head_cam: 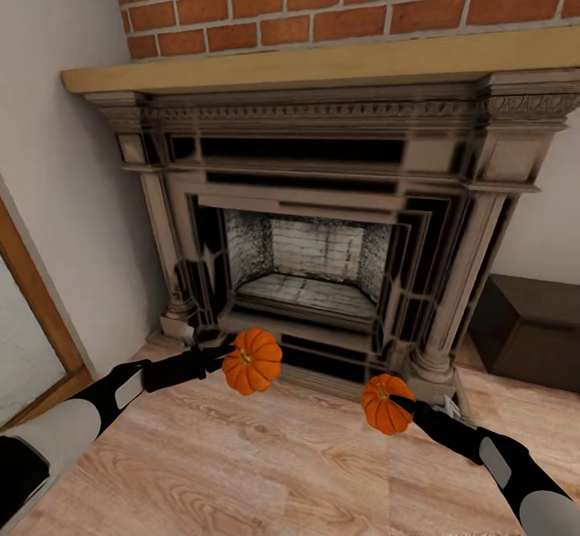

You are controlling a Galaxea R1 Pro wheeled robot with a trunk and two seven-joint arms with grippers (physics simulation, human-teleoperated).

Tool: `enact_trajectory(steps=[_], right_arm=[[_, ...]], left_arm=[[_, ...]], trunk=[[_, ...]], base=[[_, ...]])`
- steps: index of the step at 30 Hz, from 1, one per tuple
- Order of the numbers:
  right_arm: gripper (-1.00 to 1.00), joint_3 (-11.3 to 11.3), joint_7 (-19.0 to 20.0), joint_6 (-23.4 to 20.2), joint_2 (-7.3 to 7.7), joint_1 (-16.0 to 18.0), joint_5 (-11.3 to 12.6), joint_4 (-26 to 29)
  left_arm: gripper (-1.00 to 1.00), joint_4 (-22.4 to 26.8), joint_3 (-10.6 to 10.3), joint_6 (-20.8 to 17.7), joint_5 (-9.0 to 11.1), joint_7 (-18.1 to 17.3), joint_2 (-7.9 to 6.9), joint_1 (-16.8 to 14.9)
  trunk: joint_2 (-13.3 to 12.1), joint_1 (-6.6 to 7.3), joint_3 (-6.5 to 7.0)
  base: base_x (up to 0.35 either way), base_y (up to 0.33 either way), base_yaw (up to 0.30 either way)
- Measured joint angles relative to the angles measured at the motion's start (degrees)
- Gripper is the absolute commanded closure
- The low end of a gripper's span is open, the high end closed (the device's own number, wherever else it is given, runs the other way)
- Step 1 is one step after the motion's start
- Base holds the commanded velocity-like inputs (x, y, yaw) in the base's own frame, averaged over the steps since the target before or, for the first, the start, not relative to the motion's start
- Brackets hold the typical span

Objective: Place each of the two pumpkins and all three candles from the living room inside a cabinet in the living room (use any cabinet), then make sure every cabinet is closed, and position the cauldron so it is next to a table in the living room.

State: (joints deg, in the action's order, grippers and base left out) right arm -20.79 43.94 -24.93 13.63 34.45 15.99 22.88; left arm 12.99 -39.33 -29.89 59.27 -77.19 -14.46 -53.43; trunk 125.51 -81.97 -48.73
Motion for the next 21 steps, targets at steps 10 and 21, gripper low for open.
enact_trajectory(steps=[10,21], right_arm=[[1.0,0.0,0.0,0.0,0.15,0.0,-0.2,-0.5],[1.0,0.0,0.0,0.1,0.17,0.0,-0.2,-0.6]], left_arm=[[1.0,0.0,-0.2,0.0,0.0,0.0,0.03,0.0],[1.0,-0.1,0.0,0.0,0.0,0.0,-0.03,0.0]], trunk=[[0.0,0.0,0.65],[0.0,0.0,1.38]], base=[[-0.002,0.0,-0.234],[-0.1,0.0,-0.234]])
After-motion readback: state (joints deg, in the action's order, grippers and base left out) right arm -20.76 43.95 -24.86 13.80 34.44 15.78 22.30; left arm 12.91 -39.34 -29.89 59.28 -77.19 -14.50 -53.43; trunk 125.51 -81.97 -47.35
